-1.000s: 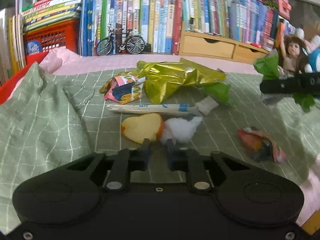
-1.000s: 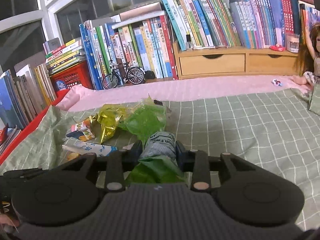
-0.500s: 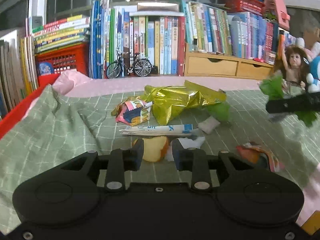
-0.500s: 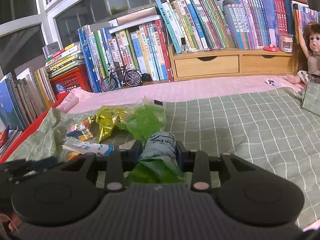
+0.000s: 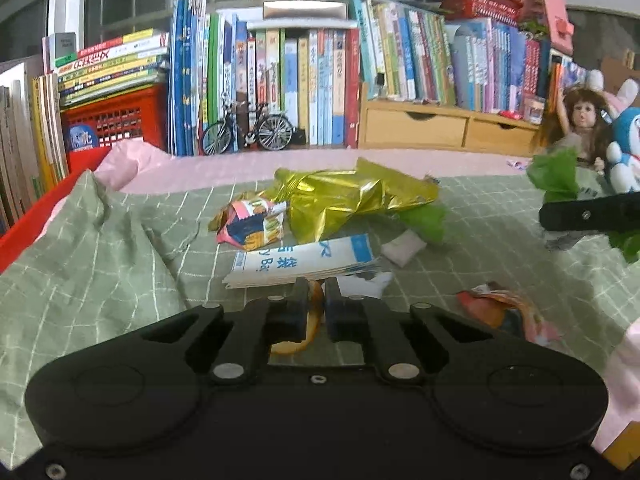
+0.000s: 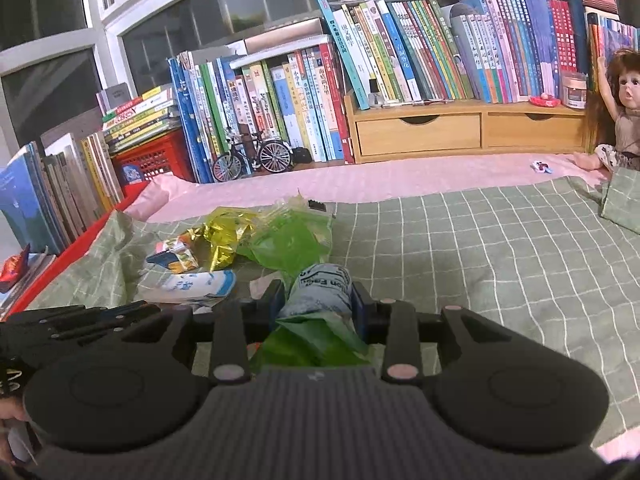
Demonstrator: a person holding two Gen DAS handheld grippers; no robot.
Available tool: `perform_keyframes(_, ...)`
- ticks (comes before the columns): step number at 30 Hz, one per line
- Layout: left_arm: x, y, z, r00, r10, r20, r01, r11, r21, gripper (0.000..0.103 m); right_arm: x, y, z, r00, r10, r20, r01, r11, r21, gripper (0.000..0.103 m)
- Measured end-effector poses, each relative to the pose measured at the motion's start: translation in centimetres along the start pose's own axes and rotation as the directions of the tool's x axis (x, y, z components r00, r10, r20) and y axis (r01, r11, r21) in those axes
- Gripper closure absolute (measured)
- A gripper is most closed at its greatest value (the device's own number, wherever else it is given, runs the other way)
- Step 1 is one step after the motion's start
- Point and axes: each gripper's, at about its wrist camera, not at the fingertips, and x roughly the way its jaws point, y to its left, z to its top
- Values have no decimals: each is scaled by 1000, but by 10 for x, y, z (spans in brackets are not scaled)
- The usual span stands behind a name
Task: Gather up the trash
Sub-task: 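Grasp the bread slice with the left tool while the right tool holds the green wrapper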
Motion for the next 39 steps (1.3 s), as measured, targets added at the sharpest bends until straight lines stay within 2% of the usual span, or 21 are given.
perform_keyframes(5,-24,-2,-1,1000,-10,25,10,1000,-5,96,-15,1,-5,1000,9,1,-9,1000,5,63)
perform_keyframes(9,-44,-7,-5,998,-61,22,61,998,4,96,-29,0,-11,1000,22,-6,-22,999,26,63)
perform_keyframes(13,-65,-25,-21,995,-101,24,98,991,96,95,-40,-1,-19,1000,20,-12,-20,999,31,63)
perform_keyframes(16,-72,-40,-38,994,-106,28,99,979,177,88,-45,-2,-26,1000,10,-22,-10,1000,28,63)
perform_keyframes(17,-72,-44,-43,995,-94,29,87,977,196,83,-46,-3,-28,1000,6,-25,-6,1000,28,63)
perform_keyframes(19,-71,-48,-53,998,-64,27,57,976,210,60,-46,-5,-32,999,2,-34,-1,999,36,63)
perform_keyframes(20,-71,-49,-57,998,-53,30,46,978,202,48,-46,-6,-33,999,2,-37,-1,999,41,63)
perform_keyframes(22,-71,-47,-62,998,-36,44,27,983,180,35,-47,-8,-35,999,0,-41,2,999,47,63)
perform_keyframes(23,-71,-47,-64,998,-26,54,17,986,168,22,-46,-9,-36,999,-2,-42,4,999,49,63)
perform_keyframes(24,-71,-46,-66,998,-21,62,11,988,157,15,-46,-9,-37,999,-3,-43,6,999,50,63)
perform_keyframes(29,-73,-49,-75,993,-114,41,106,981,165,12,-44,-14,-41,998,-8,-55,12,998,62,63)
perform_keyframes(32,-67,-57,-78,993,-113,34,103,971,217,11,-42,-16,-43,998,-9,-66,14,998,67,62)
perform_keyframes(35,-49,-59,-79,996,-89,-27,93,968,232,15,-42,-16,-45,997,-7,-75,12,998,64,62)
perform_keyframes(37,-42,-51,-76,990,-130,-48,136,980,144,28,-42,-15,-47,997,-6,-78,11,998,58,62)
perform_keyframes(38,-41,-47,-74,987,-150,-53,155,982,105,41,-43,-14,-48,997,-6,-81,11,998,54,62)
perform_keyframes(39,-41,-46,-72,988,-147,-51,152,984,92,60,-43,-14,-49,996,-5,-84,10,999,50,62)
